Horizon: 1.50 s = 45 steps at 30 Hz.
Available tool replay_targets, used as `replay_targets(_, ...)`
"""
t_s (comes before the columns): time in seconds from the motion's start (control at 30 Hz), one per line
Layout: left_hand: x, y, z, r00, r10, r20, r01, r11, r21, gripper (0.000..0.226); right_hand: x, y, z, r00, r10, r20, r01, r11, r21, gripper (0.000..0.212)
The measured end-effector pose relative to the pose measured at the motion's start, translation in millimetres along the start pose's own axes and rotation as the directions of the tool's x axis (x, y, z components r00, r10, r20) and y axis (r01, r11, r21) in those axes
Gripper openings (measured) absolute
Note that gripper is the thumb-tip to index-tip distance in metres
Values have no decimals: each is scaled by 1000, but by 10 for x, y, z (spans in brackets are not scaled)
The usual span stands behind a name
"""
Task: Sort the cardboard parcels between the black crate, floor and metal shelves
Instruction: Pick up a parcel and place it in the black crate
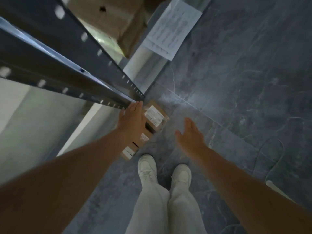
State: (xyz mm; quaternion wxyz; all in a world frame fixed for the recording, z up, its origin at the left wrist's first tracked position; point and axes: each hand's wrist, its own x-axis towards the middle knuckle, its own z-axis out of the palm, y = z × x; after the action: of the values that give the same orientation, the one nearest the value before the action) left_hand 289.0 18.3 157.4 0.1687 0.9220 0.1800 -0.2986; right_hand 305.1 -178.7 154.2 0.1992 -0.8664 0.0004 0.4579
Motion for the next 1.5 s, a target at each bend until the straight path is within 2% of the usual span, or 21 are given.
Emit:
replay_targets(0.07, 287, -112, 267, 997, -40, 73, 48, 993, -106, 43, 344, 76, 232, 993, 98, 66, -109, 972, 209, 63)
replay_targets(0.1, 427, -161, 378, 993, -48, 104, 62, 989, -133, 43, 527, 100, 342, 988, 129, 87, -148, 955, 258, 58)
replay_targets(0.2, 860, -288, 668, 988, -62, 144, 86, 983, -163, 46, 1047, 137, 677, 968, 190, 162, -232, 924, 302, 37)
replay_targets(0.27, 1154, -408, 880, 987, -84, 136, 110, 974, -196, 38, 1371, 127, 922, 953, 202, 226, -276, 889, 366, 22)
replay_targets(0.37, 1523, -577, 1184, 979, -165, 122, 191, 950, -246, 30, 1796, 99, 1233, 932, 273, 238, -360, 771, 525, 3)
replay_targets(0.43, 1684, -615, 1329, 970, -201, 140, 233, 932, -276, 29, 1989, 59, 1369, 936, 283, 210, -349, 671, 654, 15)
replay_targets(0.53, 1670, -558, 1420, 956, -253, 147, 290, 885, -364, 29, 2035, -3, 1392, 917, 291, 275, -388, 482, 786, 54)
replay_targets(0.6, 1509, -494, 1407, 942, -292, 164, 335, 819, -465, 27, 1947, 8, 1298, 901, 295, 317, -423, 439, 793, 66)
replay_targets(0.67, 1311, -407, 1312, 951, -274, 146, 309, 795, -522, 27, 1744, 36, 1117, 892, 316, 324, -441, 445, 779, 67)
replay_targets(0.87, 488, 196, 383, 974, -192, 120, 224, 739, -636, 20, 696, -50, 143, 895, 376, 240, -407, 466, 785, 45)
replay_targets(1.03, -383, 748, -887, 982, -190, 4, 140, 709, -691, 15, -388, -438, -975, 938, 324, 122, -296, 569, 767, 43)
replay_targets(1.13, -965, 1079, -1732, 984, -147, -103, 23, 673, -740, 19, -1188, -741, -1763, 956, 289, -44, -158, 637, 755, 34)
replay_targets(1.2, -1336, 1314, -2213, 979, -136, -155, -42, 604, -796, 15, -1703, -859, -2240, 941, 263, -213, -23, 678, 734, 28)
replay_targets(1.23, -1519, 1421, -2442, 977, -138, -160, -56, 561, -826, 16, -1948, -904, -2441, 937, 245, -250, 14, 686, 727, 30)
replay_targets(1.27, -1712, 1515, -2673, 976, -140, -169, -72, 526, -848, 19, -2189, -951, -2605, 942, 230, -246, 31, 668, 743, 33)
replay_targets(1.37, -2287, 1691, -3190, 952, -123, -280, -188, 487, -853, 16, -2775, -1017, -2909, 975, 188, -118, -5, 551, 835, 49)
replay_targets(1.43, -2634, 1745, -3415, 899, -109, -425, -328, 475, -816, 11, -3118, -1116, -3082, 995, 71, -74, 25, 538, 843, 55)
replay_targets(1.5, -2903, 1721, -3527, 857, -102, -505, -402, 481, -779, 8, -3398, -1226, -3225, 995, -44, -91, 100, 552, 828, 49)
